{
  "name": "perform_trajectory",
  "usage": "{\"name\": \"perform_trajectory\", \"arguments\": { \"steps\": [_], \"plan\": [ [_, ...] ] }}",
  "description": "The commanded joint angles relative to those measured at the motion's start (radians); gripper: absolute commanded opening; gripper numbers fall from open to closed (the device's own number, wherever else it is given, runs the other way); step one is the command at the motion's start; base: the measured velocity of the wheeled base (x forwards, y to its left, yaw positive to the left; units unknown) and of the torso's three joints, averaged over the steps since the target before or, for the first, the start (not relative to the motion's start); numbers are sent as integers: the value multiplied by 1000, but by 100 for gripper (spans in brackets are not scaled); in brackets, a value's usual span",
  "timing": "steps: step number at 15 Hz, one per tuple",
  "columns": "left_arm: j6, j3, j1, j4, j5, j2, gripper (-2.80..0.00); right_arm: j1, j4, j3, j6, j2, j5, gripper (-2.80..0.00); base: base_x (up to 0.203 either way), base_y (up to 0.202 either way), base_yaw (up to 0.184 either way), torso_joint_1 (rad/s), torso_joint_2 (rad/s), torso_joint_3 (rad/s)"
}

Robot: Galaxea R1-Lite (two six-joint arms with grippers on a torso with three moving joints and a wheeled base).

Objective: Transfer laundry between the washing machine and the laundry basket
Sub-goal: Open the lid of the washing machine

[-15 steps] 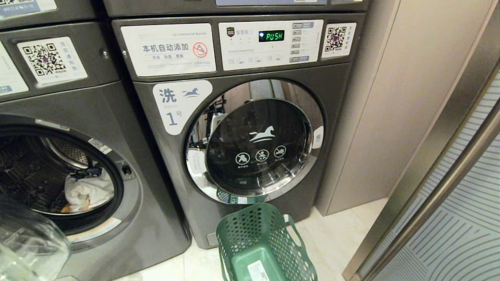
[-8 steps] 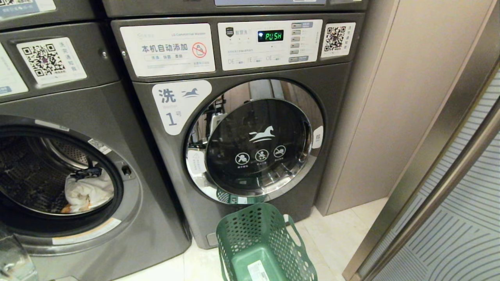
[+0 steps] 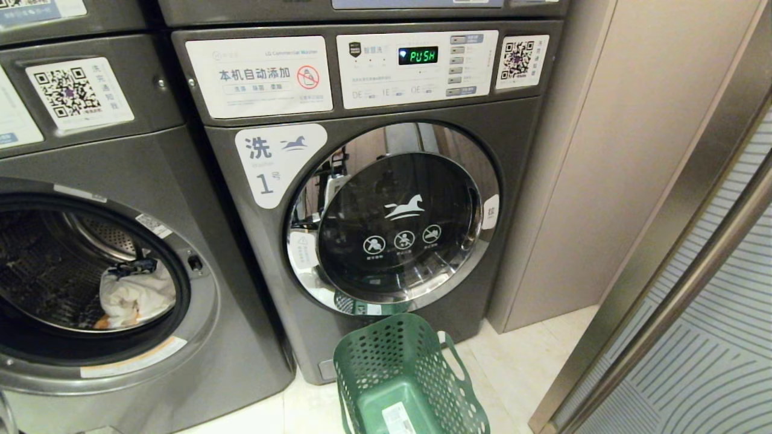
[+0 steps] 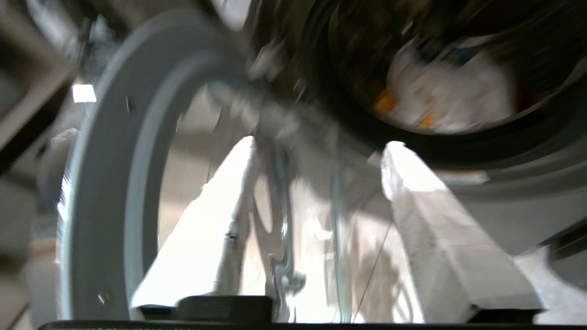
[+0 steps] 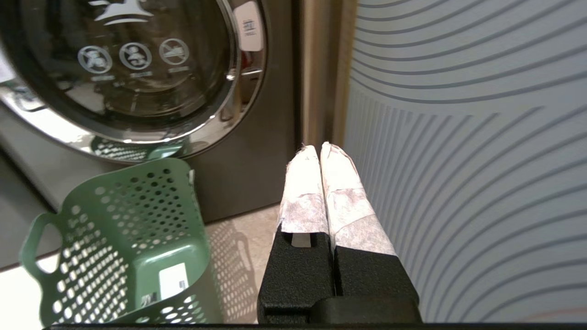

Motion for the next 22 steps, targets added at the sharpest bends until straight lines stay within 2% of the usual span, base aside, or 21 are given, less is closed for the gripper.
{"name": "perform_trajectory", "arguments": {
  "steps": [1,5,6,7,9,11,15,19,22],
  "plan": [
    [0,21,-2,-5,124,103,-280,0,-1,34,0,1,0,-280,0,0,0,0,0,0],
    [-13,-63,24,-12,569,246,-280,0,-1,34,0,1,0,-280,0,0,0,0,0,0],
    [-44,-73,40,-13,641,278,-280,0,-1,34,0,1,0,-280,0,0,0,0,0,0],
    [-82,-79,51,-14,680,304,-280,0,-1,34,0,1,0,-280,0,0,0,0,0,0],
    [-105,-97,71,-15,749,363,-280,0,-1,34,0,1,0,-280,0,0,0,0,0,0],
    [-111,-151,99,-17,784,435,-280,0,-1,34,0,1,0,-280,0,0,0,0,0,0],
    [-142,-316,161,-55,806,588,-280,0,-1,34,0,1,0,-280,0,0,0,0,0,0],
    [-145,-402,246,-261,836,772,-280,0,-1,34,0,1,0,-280,0,0,0,0,0,0],
    [-147,-457,298,-356,849,893,-280,0,-1,34,0,1,0,-280,0,0,0,0,0,0]
  ]
}}
